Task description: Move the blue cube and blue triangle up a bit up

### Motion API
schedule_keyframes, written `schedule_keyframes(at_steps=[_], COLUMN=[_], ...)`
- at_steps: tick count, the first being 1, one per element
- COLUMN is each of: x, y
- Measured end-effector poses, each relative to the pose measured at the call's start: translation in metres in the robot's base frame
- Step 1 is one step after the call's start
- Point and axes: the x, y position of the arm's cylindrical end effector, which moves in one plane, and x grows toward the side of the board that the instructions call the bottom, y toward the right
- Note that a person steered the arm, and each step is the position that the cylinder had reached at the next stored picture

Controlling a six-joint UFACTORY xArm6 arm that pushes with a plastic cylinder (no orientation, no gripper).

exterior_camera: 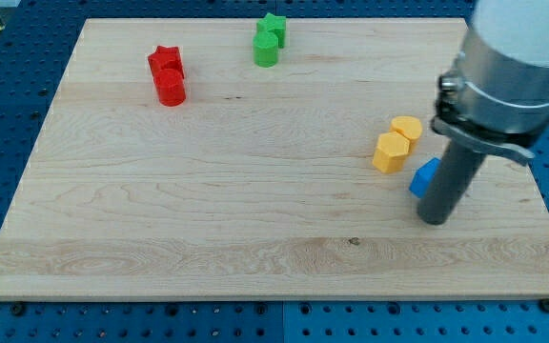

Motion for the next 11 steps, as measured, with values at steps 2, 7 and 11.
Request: schedule_keyframes(at_steps=[2,7,11], x=[0.000,-0.015,-0.015], y=[0.029,-0.025,0.036])
